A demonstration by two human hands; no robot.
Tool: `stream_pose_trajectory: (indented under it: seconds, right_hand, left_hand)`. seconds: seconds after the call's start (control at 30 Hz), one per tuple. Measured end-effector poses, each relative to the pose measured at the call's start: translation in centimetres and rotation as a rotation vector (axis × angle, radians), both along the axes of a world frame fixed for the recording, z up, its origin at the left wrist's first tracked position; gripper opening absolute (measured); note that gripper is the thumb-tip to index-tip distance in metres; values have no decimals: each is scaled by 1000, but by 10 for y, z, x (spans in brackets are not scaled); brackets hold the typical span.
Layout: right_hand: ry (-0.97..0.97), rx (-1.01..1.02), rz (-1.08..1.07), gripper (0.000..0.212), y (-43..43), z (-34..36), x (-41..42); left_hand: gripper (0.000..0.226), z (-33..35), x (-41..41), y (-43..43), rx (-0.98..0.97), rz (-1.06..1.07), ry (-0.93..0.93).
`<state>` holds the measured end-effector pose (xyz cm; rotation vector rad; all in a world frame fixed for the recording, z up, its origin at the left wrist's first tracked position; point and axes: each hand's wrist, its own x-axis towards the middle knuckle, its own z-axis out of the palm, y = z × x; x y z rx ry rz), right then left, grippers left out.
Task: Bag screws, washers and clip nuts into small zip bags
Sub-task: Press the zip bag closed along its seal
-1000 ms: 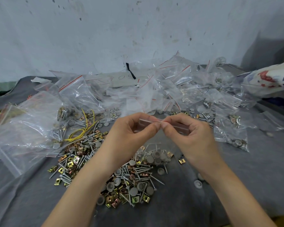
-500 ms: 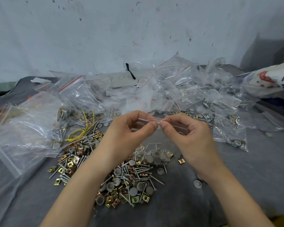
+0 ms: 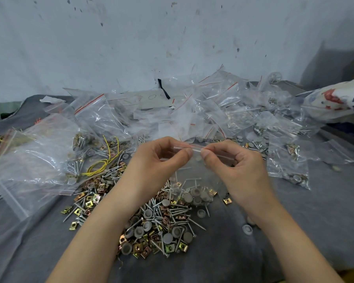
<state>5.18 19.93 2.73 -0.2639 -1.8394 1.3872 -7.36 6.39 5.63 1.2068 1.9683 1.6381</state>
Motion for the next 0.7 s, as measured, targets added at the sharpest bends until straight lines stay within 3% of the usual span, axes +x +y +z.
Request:
stream_pose_trajectory:
  seconds: [0.23, 0.47, 0.7]
  right_hand:
    - [11, -11, -46, 9, 3, 1, 0]
    - [11, -50, -143, 17, 8, 1, 1]
    - [-26, -3, -160, 4, 11, -2, -1]
  left_hand:
    - [22, 1, -1, -2, 59, 56, -81]
    - [11, 3, -5, -9, 54, 32, -57]
    - [12, 2, -8, -9, 27, 79, -22]
